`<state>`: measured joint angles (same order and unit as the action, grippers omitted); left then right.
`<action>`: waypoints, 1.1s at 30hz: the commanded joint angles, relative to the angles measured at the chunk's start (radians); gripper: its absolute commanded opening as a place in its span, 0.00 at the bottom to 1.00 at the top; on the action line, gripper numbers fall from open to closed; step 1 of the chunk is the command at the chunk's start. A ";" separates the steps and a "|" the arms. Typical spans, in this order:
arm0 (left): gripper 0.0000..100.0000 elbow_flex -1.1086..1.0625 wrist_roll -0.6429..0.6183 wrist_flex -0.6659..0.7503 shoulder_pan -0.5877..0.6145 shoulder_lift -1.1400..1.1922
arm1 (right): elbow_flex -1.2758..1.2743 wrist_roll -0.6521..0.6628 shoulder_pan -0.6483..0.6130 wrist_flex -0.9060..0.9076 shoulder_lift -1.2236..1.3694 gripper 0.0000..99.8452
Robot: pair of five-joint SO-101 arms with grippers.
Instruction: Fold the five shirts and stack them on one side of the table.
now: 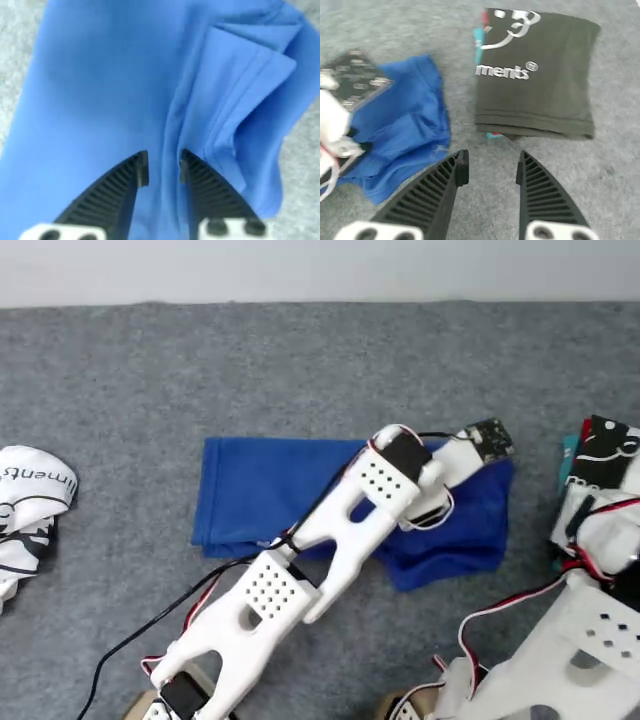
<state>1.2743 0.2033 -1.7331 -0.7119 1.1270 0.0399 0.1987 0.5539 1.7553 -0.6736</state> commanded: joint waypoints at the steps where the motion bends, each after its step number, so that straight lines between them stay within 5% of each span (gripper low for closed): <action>1: 0.12 0.001 0.006 -0.025 0.011 -0.017 | 0.017 0.002 0.024 0.036 -0.019 0.17; 11: 0.12 -0.019 0.041 -0.017 -0.009 -0.017 | -0.051 0.058 0.025 0.036 -0.021 0.17; 22: 0.12 0.022 0.087 0.032 0.146 -0.032 | -0.051 0.077 0.027 0.036 -0.021 0.17; 33: 0.12 0.002 0.078 -0.025 -0.038 -0.187 | -0.051 0.077 0.028 0.036 -0.039 0.17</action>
<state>1.3096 0.2846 -1.7300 -0.6813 1.0564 -0.0169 0.2647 0.5708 1.7553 -0.6736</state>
